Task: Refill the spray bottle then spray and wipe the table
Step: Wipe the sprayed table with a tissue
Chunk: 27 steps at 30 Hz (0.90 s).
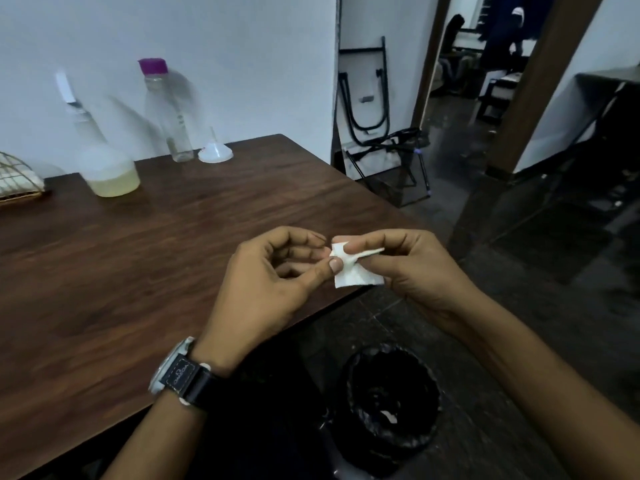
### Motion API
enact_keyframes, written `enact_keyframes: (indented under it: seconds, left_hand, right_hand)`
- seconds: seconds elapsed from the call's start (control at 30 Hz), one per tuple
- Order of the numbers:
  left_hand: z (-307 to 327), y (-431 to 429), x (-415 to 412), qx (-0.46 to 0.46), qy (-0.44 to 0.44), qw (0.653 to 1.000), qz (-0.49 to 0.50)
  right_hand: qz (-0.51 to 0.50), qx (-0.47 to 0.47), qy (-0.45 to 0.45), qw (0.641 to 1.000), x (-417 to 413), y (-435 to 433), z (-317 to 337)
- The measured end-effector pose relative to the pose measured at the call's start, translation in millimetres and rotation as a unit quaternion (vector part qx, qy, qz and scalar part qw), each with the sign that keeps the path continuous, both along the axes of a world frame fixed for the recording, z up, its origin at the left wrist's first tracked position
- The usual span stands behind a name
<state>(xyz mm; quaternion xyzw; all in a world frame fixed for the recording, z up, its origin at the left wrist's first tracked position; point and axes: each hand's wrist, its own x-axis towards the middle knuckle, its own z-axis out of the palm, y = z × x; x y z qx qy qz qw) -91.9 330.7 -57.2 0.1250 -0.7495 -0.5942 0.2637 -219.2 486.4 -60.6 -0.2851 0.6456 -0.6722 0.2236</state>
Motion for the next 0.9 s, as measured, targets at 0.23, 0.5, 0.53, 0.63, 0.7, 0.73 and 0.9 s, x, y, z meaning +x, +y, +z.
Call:
enact_keyframes:
  seconds: [0.23, 0.5, 0.53, 0.63, 0.7, 0.73, 0.9]
  left_hand:
    - [-6.9, 30.1, -29.4, 0.030, -0.010, 0.998, -0.050]
    - [-14.1, 45.0, -48.9, 0.147, -0.034, 0.987, -0.054]
    - [-15.8, 43.4, -50.8, 0.133, -0.038, 0.989, -0.046]
    - [-23.1, 38.3, -56.2, 0.077, -0.047, 0.996, -0.025]
    - [-27.3, 35.8, -59.2, 0.048, -0.043, 0.998, -0.029]
    - [-29.2, 35.8, -60.9, 0.040, -0.043, 0.998, -0.033]
    - [-41.8, 27.7, -67.8, -0.036, -0.031, 0.998, -0.028]
  right_hand:
    - [0.023, -0.022, -0.099, 0.995, -10.9, 48.9, -11.7]
    - [-0.078, 0.035, -0.072, 0.994, -45.9, 122.0, -87.3]
    - [-0.084, 0.068, -0.073, 0.992, -51.5, 129.2, -107.1]
    - [-0.100, 0.218, -0.038, 0.970, -66.0, 138.2, -178.8]
    - [-0.112, 0.316, -0.030, 0.942, -74.8, 137.4, -228.2]
    - [-0.115, 0.355, -0.040, 0.927, -79.0, 135.8, -249.6]
    - [-0.116, 0.414, -0.105, 0.897, -94.6, 115.6, -315.7]
